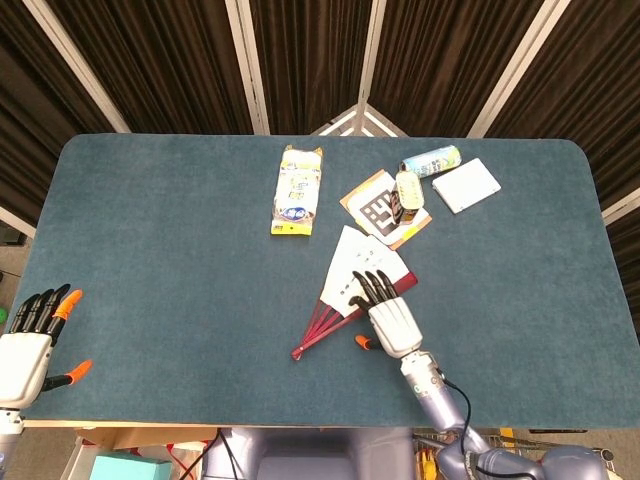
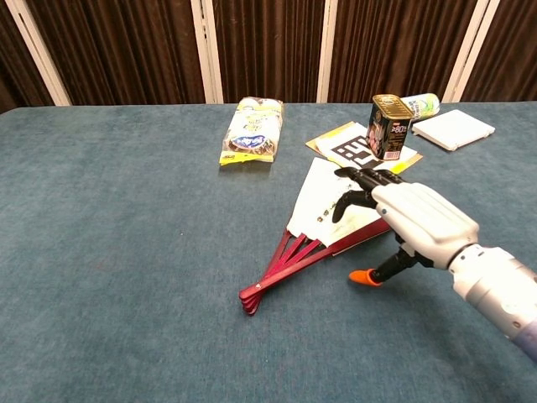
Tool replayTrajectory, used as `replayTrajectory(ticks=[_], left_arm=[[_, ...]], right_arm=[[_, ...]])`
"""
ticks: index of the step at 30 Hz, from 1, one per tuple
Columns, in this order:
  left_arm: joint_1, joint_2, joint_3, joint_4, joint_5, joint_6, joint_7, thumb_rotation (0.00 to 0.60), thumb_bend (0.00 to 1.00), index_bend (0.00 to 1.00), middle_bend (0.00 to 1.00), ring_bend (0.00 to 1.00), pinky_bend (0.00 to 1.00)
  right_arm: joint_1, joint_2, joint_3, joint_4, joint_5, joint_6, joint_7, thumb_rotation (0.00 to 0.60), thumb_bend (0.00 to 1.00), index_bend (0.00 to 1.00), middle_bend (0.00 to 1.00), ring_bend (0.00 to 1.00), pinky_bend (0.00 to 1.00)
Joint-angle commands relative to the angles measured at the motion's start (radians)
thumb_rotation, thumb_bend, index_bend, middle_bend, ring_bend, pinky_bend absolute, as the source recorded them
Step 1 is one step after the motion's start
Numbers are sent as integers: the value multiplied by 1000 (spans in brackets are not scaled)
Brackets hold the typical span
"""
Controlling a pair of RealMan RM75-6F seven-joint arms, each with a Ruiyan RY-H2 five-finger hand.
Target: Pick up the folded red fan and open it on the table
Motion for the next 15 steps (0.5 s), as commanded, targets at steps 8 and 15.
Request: replayTrajectory(ticks=[8,15], left_arm=[[-2,-1,-1,1,-2,-2,-2,600,0,0,0,0,0],[-3,-2,-3,2,-6,-3,-4,600,0,0,0,0,0]], right_arm=[[25,-75,27,85,34,7,47,600,152,423,96,0,0],[38,-112,26,126,35,18,67,600,159,423,105,0,0]])
